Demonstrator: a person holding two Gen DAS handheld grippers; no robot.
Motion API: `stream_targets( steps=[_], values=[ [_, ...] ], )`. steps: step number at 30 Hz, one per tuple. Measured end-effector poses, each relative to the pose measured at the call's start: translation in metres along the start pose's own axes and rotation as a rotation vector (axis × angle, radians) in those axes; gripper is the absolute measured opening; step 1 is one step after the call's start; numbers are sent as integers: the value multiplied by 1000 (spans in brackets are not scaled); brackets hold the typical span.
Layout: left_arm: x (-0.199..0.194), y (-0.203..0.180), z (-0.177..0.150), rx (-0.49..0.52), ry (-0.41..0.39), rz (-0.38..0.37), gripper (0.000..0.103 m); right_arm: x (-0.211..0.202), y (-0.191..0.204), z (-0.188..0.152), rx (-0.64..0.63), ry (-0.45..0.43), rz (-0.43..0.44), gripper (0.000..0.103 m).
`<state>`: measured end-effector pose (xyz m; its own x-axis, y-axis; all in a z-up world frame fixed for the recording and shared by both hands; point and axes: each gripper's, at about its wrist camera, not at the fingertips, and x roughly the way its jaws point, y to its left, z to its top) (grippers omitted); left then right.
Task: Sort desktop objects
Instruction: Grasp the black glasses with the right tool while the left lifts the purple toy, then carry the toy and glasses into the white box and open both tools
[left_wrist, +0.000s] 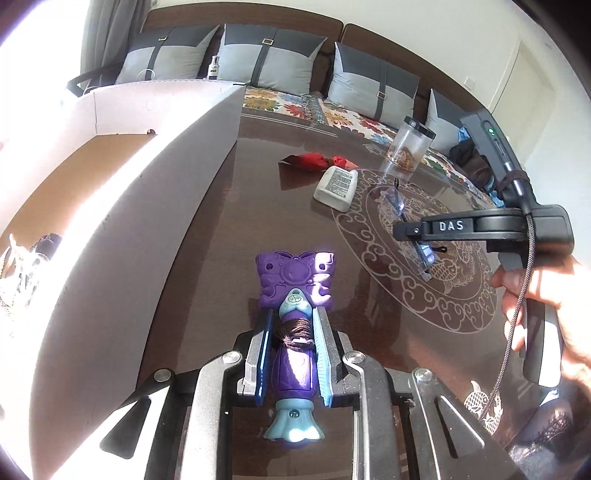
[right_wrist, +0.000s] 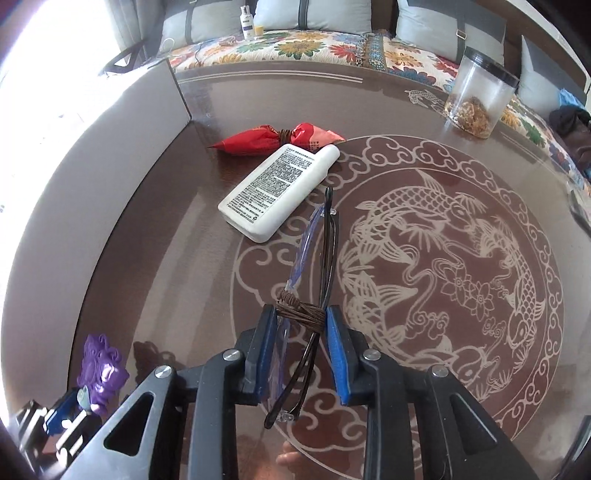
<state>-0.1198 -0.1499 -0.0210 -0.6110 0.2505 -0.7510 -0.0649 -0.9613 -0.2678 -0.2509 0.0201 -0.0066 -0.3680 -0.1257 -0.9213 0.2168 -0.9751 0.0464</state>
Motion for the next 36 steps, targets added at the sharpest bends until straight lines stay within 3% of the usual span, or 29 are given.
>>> stream_targets(
  steps=[7,11,15,18,23,28,30,33,34,36],
  values=[
    [-45,11,-1,-99,-68,-104,21,-77,-13,-28,-67,-64,48,28],
    [-94,31,11,-172,-164,-125,21,-107,10,-23,-110,-131,99,28],
    [-135,86,35,-242,-245,-44,21,-124,71,1,-197,-209,204,28],
    [-147,140,48,-302,-257,64,21,-127,134,18,-272,-243,292,28],
    [-126,205,45,-352,-174,220,21,-109,229,32,-373,-262,388,28],
    [-95,224,27,-414,-69,247,22,-64,272,27,-394,-168,396,30],
    [-93,229,21,-436,-40,228,27,-41,276,23,-392,-105,372,35],
    [-104,230,20,-451,-75,233,59,-30,268,17,-359,-87,361,38],
    [-109,231,20,-457,-94,249,70,-33,261,16,-344,-99,369,50],
    [-118,226,18,-454,-128,253,70,-47,245,11,-322,-155,372,72]
  ],
)
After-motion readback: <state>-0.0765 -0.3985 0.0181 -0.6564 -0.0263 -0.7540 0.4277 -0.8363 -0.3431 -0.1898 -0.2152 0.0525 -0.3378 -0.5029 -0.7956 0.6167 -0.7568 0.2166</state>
